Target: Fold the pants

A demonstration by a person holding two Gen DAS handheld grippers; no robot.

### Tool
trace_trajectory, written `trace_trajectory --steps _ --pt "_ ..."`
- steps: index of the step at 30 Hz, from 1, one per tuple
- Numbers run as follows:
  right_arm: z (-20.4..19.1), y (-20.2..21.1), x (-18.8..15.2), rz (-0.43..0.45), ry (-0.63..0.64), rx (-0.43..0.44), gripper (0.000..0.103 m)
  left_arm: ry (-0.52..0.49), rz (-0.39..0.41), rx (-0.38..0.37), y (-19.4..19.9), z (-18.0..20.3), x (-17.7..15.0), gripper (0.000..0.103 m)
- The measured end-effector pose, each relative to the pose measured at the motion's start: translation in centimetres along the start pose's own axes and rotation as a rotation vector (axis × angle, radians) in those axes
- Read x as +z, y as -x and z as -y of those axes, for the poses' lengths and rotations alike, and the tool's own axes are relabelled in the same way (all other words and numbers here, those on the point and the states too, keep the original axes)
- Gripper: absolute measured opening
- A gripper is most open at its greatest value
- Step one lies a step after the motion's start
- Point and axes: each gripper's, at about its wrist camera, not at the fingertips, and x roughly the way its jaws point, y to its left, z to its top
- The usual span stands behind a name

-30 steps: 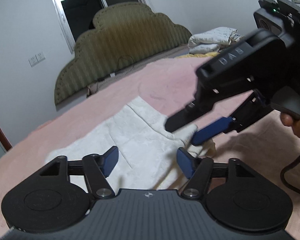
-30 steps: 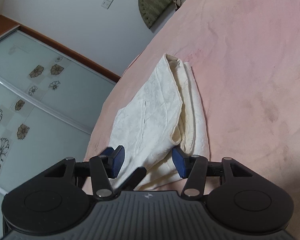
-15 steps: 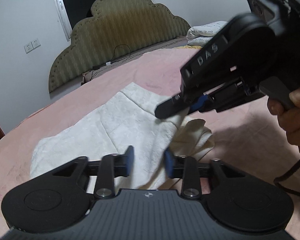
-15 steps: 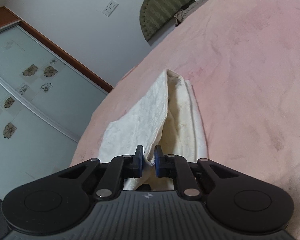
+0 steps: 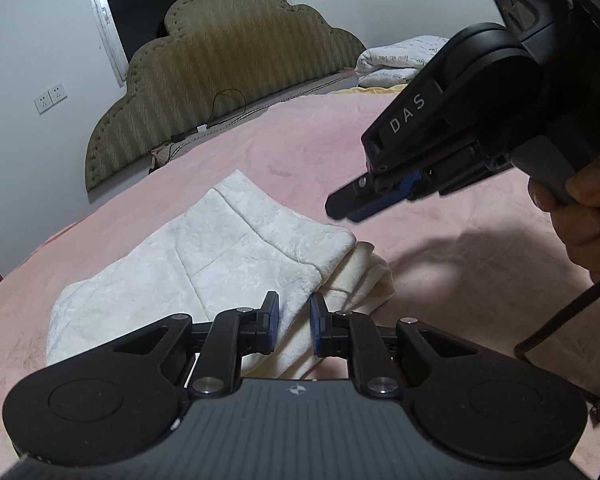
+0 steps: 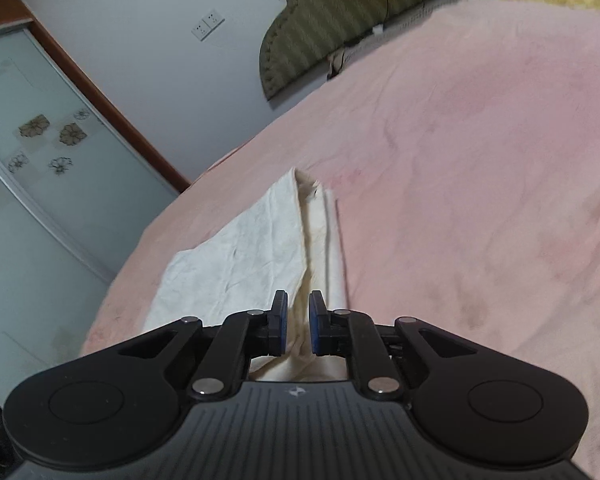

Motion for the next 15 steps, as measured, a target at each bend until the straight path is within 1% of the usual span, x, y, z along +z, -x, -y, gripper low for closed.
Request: trace_trajectory --steps 2,4,6,9,11,12,14,15 --pt "-1.0 0.3 0.3 0.023 0.045 0.009 0.012 0.008 -0.003 0.003 0.0 -0.1 0.0 0.029" --pt "-2.1 0.1 0.5 0.023 0.087 0.026 0.012 0.009 -0.002 0.009 0.0 -0.1 0.1 0.03" --pt "-3.3 -0.5 0.5 0.009 0.139 0.021 0.012 0.004 0.001 0.018 0.0 0.3 0.2 0.033" --pt "-4.5 -2.1 0.1 -0.044 0.211 -0.018 0.012 0.001 0.006 0.025 0.3 0.4 0.1 0.043" --pt "-4.6 -3.1 -0.4 -0.074 0.253 -0.062 0.012 0.007 0.009 0.035 0.6 0.2 0.1 0.055" --pt "-4.5 -3.3 -0.5 -0.072 0.263 -0.081 0.012 0.007 0.017 0.048 0.9 0.0 0.1 0.059" --pt "-4.1 -3.0 -0.3 -0.054 0.242 -0.079 0.013 0.015 0.06 0.083 2.1 -1.1 -0.1 0.08" --pt "-3.5 -2.7 0.2 -0.043 0.213 -0.067 0.023 0.031 0.081 0.103 2.7 -2.0 -0.2 0.084"
